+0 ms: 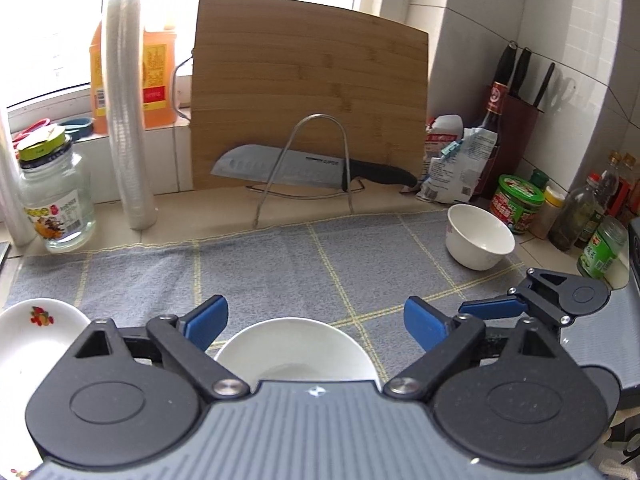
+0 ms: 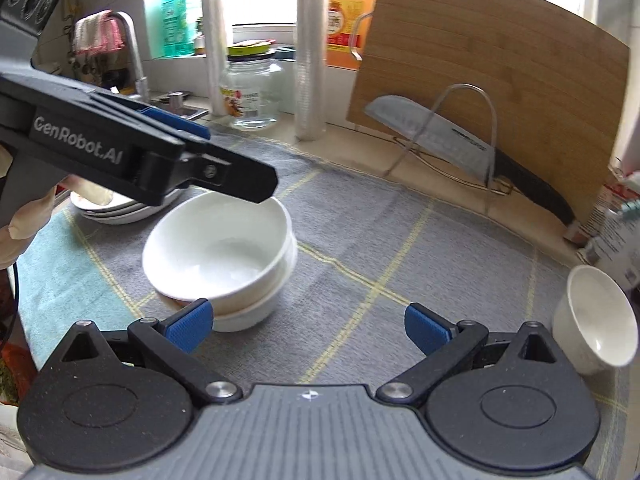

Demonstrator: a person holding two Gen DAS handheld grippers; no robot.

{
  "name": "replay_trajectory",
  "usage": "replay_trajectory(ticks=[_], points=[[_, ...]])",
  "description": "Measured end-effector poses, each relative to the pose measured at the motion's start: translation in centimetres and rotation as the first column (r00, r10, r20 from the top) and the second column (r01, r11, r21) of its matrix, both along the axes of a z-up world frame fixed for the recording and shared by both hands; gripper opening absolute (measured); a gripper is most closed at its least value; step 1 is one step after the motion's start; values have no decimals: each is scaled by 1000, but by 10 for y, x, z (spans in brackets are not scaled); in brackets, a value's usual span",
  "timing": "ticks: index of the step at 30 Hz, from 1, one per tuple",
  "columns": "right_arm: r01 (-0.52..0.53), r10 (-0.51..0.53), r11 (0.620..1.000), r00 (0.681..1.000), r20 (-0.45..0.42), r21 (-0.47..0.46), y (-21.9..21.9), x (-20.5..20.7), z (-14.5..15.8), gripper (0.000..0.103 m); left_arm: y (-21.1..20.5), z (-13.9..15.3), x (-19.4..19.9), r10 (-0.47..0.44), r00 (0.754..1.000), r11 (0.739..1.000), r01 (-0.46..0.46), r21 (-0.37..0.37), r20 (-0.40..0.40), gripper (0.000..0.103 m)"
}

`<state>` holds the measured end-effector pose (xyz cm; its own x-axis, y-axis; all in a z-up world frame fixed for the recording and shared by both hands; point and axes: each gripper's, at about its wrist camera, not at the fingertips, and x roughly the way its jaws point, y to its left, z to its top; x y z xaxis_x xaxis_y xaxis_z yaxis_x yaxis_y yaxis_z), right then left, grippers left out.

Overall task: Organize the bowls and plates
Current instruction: 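Lower the pink-flower bowl into the plain bowl and open both grippers, then move both grippers to the remaining plain white bowl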

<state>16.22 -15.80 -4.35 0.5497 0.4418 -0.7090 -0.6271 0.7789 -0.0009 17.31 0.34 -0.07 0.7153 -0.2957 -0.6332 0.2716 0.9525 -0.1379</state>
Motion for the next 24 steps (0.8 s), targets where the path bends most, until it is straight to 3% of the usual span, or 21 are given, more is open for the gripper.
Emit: replay_trajectory(ticks=[5,10,16,24], points=[[202,-202,979,979,-15,-21,-35,0,-4,103,-22,-9,10,-108,994,993,107,-42,-15,95],[318,-319,948,948,-16,-29,-73,-1,-6,103,-53,-9,13,-175,985,984,175,-44,8,101],[389,-390,921,920,-27,-28,-125,15,-15,103,-94,-19,20,-159,987,987,159,-12,-12,101],[420,-420,907,907,-19,-11,-197,42,-16,103,-152,-45,30,-150,988,987,151,47,-26,101]])
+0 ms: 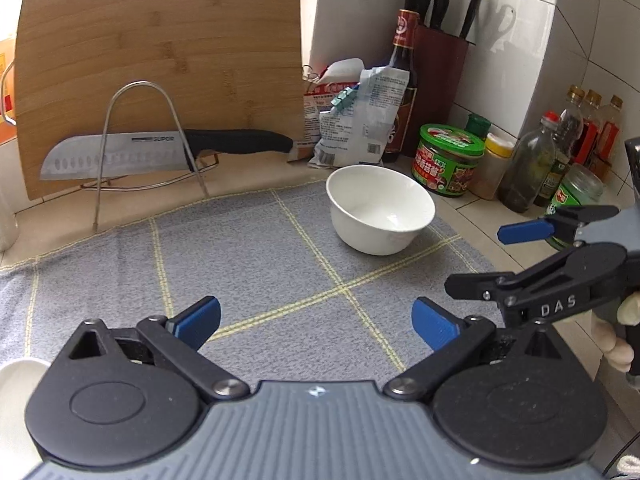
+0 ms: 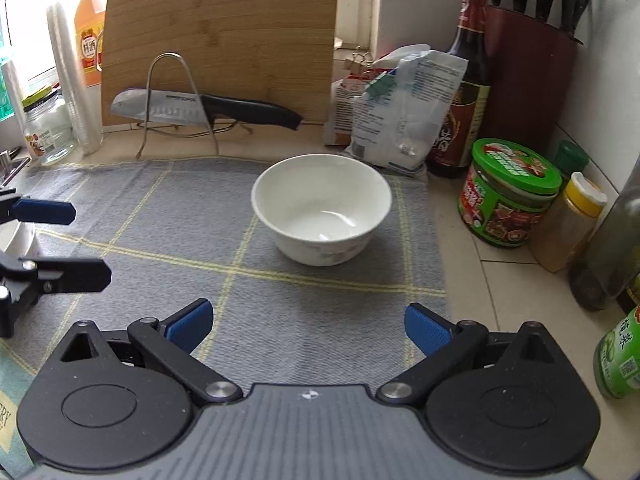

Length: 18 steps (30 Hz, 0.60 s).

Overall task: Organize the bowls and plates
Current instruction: 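Move both grippers to the remaining plain white bowl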

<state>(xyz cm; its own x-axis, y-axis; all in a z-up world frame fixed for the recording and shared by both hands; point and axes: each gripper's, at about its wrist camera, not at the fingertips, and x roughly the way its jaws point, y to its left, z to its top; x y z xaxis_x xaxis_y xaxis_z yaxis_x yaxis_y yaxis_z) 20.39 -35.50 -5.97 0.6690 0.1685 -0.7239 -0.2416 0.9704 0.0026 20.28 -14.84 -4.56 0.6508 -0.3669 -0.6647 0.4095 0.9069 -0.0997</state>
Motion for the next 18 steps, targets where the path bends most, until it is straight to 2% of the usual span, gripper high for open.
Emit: replay_trajectory(ticks=[4,14,17,18], points=[[7,-7,1000,1000,12,-1,-27,14,0,103,-26,-14,12,-14,1000,999,14,30,4,101],[-1,1,999,1000,11,34,-61,34,-4,103,-76,-53,43,-70,993,994,77,80,-90,101],[-15,14,999,1000,10,43,-63,35,-5,103,-87,-56,43,-85,994,984,95,151,-72,103],[-18,18,999,1000,10,46,-63,36,-5,103,-87,-55,43,-86,994,984,96,150,-71,103]])
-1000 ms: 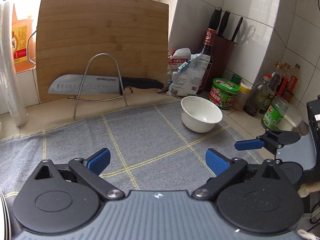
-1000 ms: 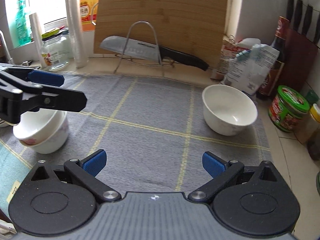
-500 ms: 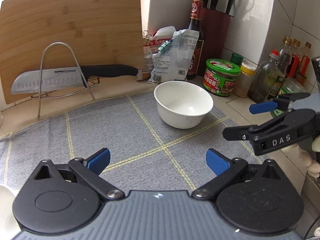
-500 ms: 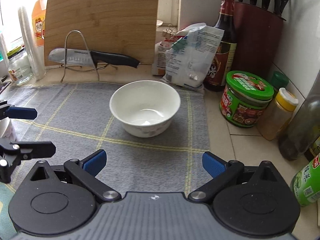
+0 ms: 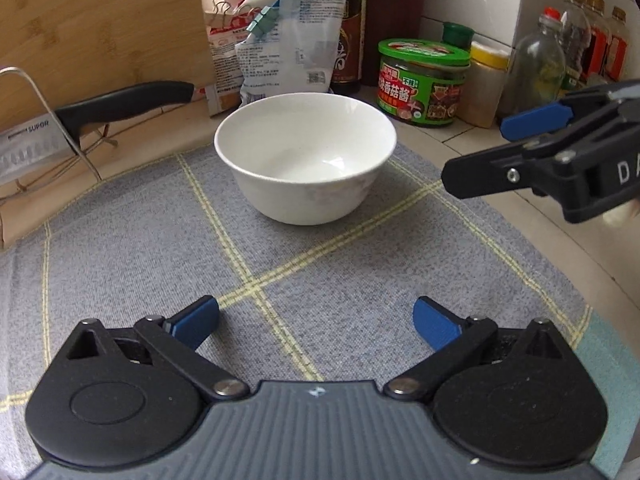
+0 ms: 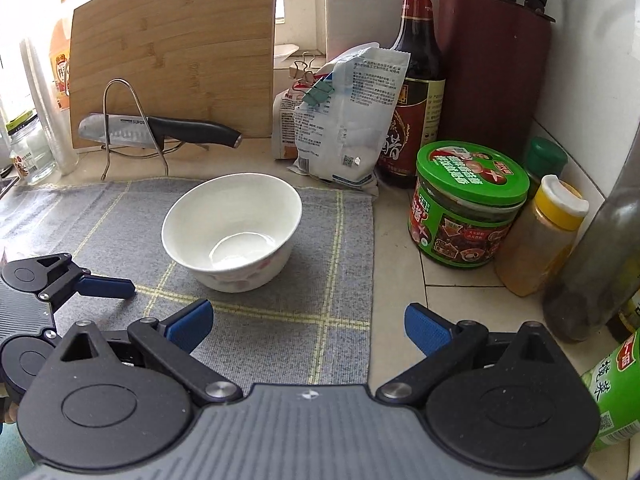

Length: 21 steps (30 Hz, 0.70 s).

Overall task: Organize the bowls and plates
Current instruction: 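Move both grippers to the remaining plain white bowl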

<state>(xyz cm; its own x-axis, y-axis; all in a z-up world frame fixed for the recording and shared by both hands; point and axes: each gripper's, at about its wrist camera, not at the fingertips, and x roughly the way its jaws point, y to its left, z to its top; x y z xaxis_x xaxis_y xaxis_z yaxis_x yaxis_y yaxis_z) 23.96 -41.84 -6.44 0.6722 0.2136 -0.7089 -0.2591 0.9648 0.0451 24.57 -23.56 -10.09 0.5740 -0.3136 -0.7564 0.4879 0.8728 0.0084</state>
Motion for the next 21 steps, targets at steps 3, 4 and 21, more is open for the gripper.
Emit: replay_trajectory(ticks=[3,4,21], points=[[-10,10,1000,1000,3,2,0,2,0,103,2,0,-3,-1,1000,1000,1,-13,16,102],[-13,13,1000,1000,2,5,0,4,0,103,4,-1,-4,0,1000,1000,1,-18,24,102],[-87,87,996,996,3,-12,12,21,-2,103,0,0,0,44,992,999,-41,-29,122,102]])
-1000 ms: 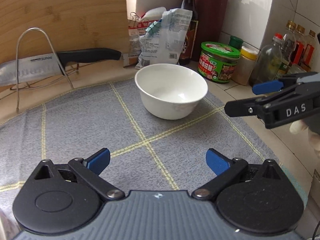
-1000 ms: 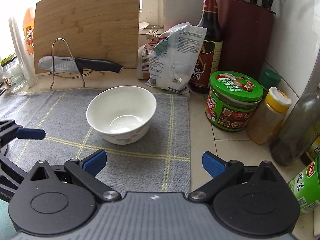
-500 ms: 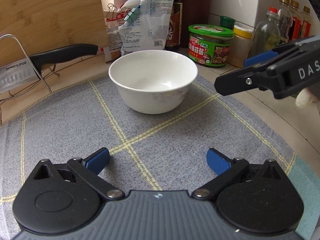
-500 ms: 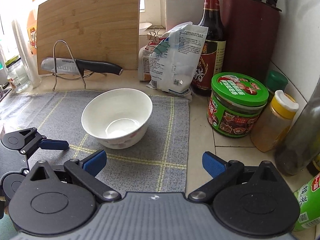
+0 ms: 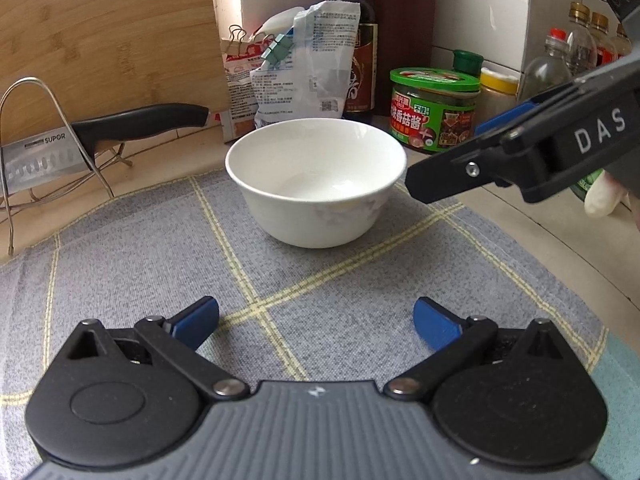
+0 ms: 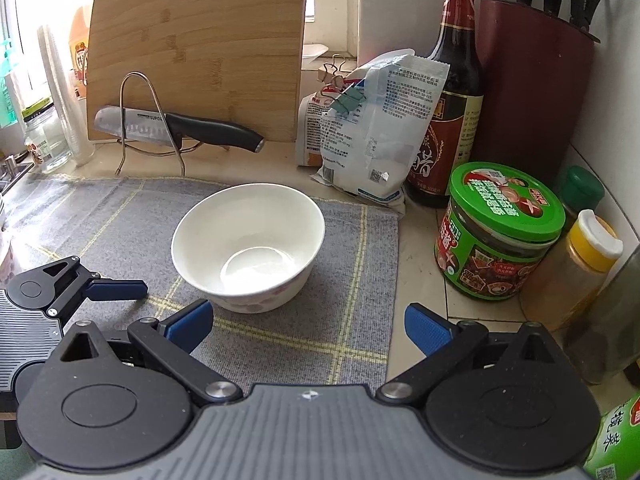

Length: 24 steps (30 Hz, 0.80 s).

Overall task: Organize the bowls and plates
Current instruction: 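Move both grippers to the remaining plain white bowl, then close both grippers on opposite rims of the remaining bowl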

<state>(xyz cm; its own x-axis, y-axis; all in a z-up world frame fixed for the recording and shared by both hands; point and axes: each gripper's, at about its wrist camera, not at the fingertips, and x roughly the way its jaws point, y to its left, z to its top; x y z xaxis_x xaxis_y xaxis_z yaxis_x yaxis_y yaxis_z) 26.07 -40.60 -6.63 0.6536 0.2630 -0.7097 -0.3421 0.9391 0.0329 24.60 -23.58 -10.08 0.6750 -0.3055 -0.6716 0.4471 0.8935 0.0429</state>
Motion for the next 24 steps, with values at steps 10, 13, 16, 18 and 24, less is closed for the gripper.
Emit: replay_trajectory(ticks=[10,13,16,18,24], points=[[-68,68,998,998,-3,1,3,24,5,103,-9,12,15,15,996,1000,-12,-28,82,102],[-93,94,995,995,-19,18,6,34,6,103,-10,13,20,20,996,999,-16,-44,91,102],[-124,125,992,991,-36,36,11,46,6,103,-13,13,24,26,995,999,-21,-48,94,102],[-142,143,989,989,-45,40,15,53,7,103,-14,13,27,30,995,998,-25,-61,90,102],[-172,185,979,975,-121,107,19,82,2,97,-16,12,34,38,995,997,-31,-73,91,100]])
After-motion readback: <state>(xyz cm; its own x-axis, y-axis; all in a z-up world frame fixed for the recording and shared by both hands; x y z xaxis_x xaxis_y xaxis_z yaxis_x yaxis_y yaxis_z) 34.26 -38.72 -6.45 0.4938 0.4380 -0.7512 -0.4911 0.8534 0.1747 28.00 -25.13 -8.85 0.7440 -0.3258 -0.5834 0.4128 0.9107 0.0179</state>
